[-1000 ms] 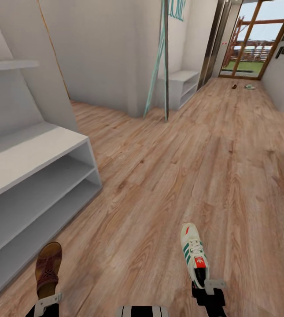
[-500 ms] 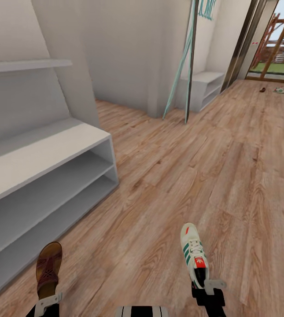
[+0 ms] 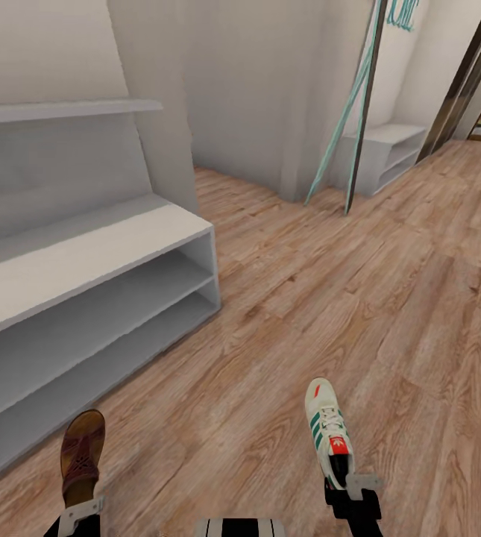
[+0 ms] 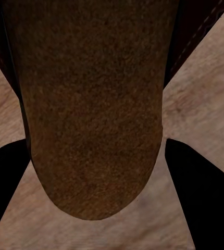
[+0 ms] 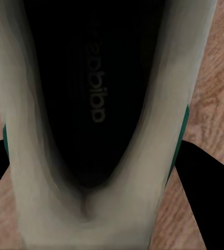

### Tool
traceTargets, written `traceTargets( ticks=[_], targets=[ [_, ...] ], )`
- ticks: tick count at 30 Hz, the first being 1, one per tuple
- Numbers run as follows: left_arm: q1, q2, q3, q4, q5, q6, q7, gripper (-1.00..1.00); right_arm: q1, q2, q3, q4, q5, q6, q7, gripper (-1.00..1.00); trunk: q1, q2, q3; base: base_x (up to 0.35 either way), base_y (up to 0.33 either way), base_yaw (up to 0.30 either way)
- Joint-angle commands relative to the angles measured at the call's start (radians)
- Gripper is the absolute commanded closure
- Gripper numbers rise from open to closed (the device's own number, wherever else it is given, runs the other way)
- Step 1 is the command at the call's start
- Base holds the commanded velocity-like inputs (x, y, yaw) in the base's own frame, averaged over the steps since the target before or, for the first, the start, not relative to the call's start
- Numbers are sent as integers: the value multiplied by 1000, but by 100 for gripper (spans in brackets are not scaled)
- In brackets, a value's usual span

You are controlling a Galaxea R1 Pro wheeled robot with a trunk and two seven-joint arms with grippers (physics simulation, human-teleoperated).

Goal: Pick up the two gym shoes and the two sandals from the corridor floor and place them onto the hallstand (shoe rack) in the corridor, making sure they are on the rack and not on the floor. Arrange them so the two gym shoes are next to each other and the two sandals are next to each other.

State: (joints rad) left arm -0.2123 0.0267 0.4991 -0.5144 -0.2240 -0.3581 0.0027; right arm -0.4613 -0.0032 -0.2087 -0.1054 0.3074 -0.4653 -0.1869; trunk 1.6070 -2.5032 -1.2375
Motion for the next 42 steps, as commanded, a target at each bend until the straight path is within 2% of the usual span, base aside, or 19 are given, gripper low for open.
traceTargets(
  ticks=[1, 17, 42],
  targets=[
    [-1, -1, 6, 1, -11, -4, 2, 100, 0, 0, -6, 1, 10, -3, -3, 100, 0, 0, -1, 0, -269, 279],
    [-1, -2, 11, 1, -9, -4, 2, 100, 0, 0, -5, 1, 11, -3, -3, 100, 0, 0, -1, 30, -257, 279],
    [-1, -2, 12, 1, -5, -4, 2, 100, 0, 2, -5, 10, 13, -4, -3, 100, 0, 0, -11, 5, -8, 270]
  ],
)
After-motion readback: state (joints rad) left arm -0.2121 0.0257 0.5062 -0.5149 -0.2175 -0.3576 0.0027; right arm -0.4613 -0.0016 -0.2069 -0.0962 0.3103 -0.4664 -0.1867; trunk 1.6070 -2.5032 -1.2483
